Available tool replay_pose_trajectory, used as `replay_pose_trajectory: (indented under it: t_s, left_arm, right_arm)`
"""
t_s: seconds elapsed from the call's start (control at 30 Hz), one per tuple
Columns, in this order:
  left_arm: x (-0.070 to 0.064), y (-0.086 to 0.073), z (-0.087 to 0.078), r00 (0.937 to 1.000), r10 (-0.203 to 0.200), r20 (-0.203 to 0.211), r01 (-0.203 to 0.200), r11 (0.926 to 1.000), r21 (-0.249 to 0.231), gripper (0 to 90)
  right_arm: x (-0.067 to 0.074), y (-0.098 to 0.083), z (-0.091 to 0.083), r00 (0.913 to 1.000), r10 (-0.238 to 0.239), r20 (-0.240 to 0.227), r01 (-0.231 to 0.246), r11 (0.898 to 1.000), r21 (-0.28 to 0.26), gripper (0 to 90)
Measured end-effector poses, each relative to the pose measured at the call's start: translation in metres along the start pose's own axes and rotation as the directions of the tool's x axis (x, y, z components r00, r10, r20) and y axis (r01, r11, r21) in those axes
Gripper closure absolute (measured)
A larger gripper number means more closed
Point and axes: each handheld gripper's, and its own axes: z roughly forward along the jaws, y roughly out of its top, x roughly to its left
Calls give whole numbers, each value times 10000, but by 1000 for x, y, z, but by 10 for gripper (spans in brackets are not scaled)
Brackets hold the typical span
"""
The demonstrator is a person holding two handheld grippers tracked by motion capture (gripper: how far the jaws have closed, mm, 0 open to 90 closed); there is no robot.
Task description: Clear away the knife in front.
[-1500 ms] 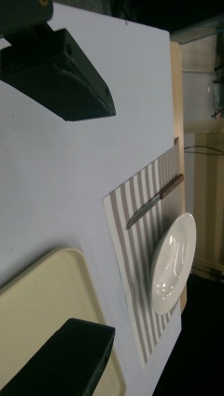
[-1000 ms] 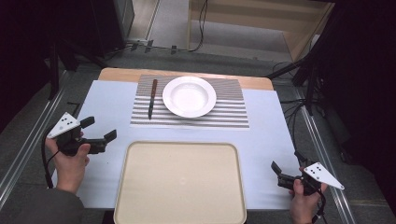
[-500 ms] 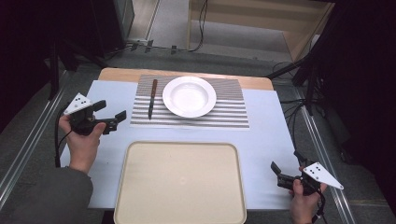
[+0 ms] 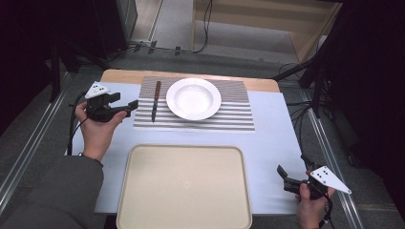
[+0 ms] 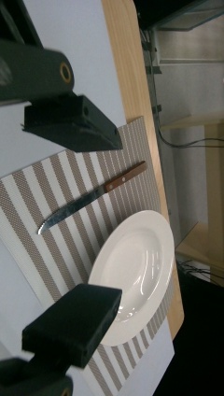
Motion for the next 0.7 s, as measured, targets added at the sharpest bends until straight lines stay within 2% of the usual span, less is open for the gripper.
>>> replay_pose_trajectory:
  t_s: [0.17, 0.33, 0.5, 0.7]
  left_arm:
    - [1, 10, 12, 9994, 89, -320, -78, 9994, 325, 330]
    - [4, 20, 26, 9990, -24, -447, 52, 9979, 641, 452]
    - [5, 29, 39, 9993, -194, -328, 223, 9958, 886, 530]
    - [3, 36, 61, 9991, -305, -301, 344, 9898, 1380, 563]
  right_arm:
    - [0, 0, 0, 10000, -6, -3, 6, 10000, 0, 0]
    - [0, 0, 0, 10000, -55, 3, 55, 10000, 19, 0]
    - [0, 0, 0, 10000, -1, -21, 1, 10000, -12, 0]
    - [0, 0, 0, 10000, -37, -36, 37, 10000, -16, 0]
